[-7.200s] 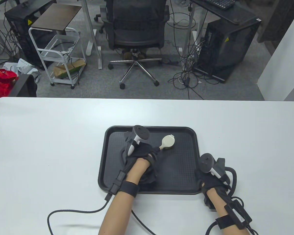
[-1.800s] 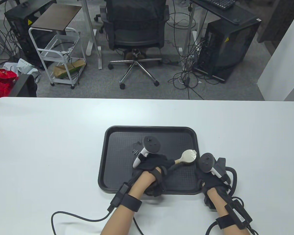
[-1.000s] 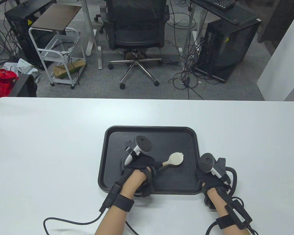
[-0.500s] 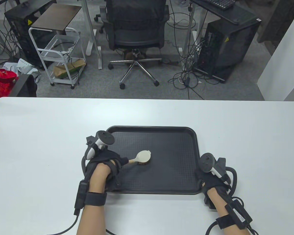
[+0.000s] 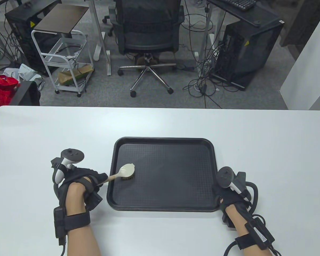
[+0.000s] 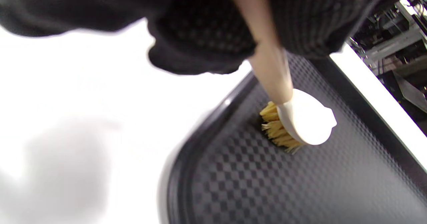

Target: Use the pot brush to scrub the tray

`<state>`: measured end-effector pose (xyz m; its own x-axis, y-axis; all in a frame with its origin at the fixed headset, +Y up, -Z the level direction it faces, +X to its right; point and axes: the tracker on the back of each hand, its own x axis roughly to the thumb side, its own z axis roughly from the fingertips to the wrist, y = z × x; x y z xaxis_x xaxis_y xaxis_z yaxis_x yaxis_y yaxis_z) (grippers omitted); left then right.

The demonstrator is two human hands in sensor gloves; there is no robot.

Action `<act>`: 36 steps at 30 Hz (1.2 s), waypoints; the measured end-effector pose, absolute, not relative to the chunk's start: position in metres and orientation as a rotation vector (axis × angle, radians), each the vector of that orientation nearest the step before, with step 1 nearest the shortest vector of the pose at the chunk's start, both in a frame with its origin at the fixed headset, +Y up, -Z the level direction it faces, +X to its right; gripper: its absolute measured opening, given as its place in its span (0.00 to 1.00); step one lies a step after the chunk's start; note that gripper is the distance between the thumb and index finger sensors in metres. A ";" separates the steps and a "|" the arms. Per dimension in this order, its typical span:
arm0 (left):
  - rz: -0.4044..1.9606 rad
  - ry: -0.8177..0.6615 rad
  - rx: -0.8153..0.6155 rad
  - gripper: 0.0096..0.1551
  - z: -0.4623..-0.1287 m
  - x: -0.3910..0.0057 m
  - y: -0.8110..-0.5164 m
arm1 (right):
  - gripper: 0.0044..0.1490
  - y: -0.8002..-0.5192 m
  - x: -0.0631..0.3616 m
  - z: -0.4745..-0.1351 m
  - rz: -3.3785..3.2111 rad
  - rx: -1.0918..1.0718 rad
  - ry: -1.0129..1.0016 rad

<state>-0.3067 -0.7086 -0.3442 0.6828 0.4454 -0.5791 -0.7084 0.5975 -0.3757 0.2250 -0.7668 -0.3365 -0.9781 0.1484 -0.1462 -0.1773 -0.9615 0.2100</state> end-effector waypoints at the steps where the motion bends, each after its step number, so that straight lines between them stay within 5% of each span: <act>1: 0.703 0.471 -0.625 0.33 -0.342 -0.311 -0.708 | 0.38 -0.767 0.225 -0.336 2.952 -0.194 0.333; 7: 0.784 0.356 -0.568 0.33 -0.347 -0.301 -0.696 | 0.38 -0.767 0.225 -0.336 2.952 -0.193 0.334; 21: 0.772 -0.011 -0.591 0.34 -0.376 -0.132 -0.700 | 0.38 -0.767 0.225 -0.337 2.958 -0.197 0.327; 36: 0.636 -0.104 -0.655 0.34 -0.364 -0.046 -0.730 | 0.38 -0.766 0.225 -0.336 2.969 -0.201 0.310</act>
<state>-0.0458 -0.7302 -0.3636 0.8068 0.5817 -0.1037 -0.5180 0.6119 -0.5978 0.2245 -0.7664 -0.3364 -0.9798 0.1341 -0.1483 -0.1618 -0.9675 0.1944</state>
